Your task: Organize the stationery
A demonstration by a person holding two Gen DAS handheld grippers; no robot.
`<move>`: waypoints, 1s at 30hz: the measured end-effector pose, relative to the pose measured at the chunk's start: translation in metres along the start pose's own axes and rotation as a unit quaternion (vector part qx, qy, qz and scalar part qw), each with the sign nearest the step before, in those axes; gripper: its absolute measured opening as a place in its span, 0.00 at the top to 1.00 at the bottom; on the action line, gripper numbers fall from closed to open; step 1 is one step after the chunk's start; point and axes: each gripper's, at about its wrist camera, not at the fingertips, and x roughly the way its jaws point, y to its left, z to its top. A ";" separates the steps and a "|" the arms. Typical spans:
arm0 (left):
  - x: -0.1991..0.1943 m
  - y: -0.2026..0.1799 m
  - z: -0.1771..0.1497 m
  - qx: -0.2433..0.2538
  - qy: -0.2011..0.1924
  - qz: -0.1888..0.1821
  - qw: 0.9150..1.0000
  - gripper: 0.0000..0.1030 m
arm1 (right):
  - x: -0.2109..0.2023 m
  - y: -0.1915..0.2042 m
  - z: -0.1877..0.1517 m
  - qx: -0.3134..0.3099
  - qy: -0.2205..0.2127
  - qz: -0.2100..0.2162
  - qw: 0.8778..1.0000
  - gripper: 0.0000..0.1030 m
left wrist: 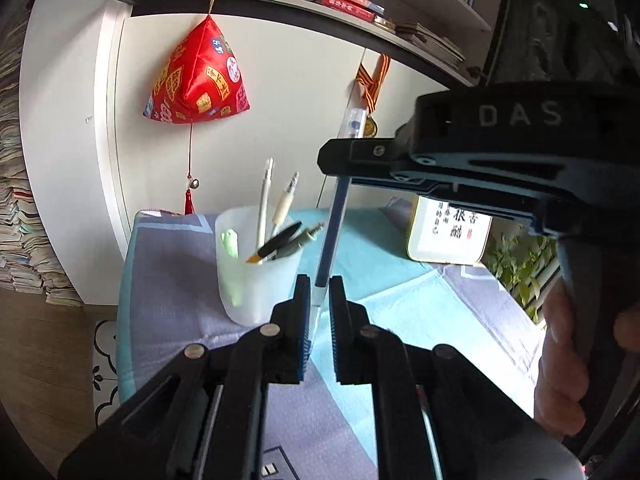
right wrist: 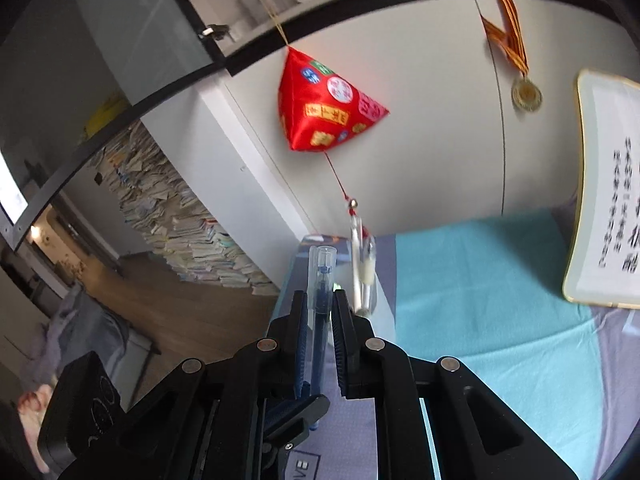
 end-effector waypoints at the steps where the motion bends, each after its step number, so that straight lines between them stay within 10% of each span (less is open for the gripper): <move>1: 0.001 0.003 0.004 0.001 -0.005 0.006 1.000 0.93 | -0.003 0.008 0.003 -0.022 -0.015 -0.014 1.000 0.87; 16: 0.020 0.042 0.021 -0.042 -0.015 0.016 0.999 0.93 | 0.030 0.032 0.001 -0.108 -0.076 -0.076 0.988 0.87; 18: 0.020 0.043 0.014 -0.044 -0.004 0.025 0.999 0.77 | 0.036 0.028 -0.009 -0.112 -0.065 -0.079 0.988 0.86; 21: 0.014 0.043 0.002 -0.051 -0.005 0.023 0.998 0.55 | 0.039 0.018 -0.021 -0.099 -0.039 -0.070 0.992 0.57; 30: -0.008 -0.007 -0.026 -0.004 0.027 0.011 1.000 0.37 | -0.037 -0.020 -0.047 -0.097 -0.033 -0.104 0.989 0.26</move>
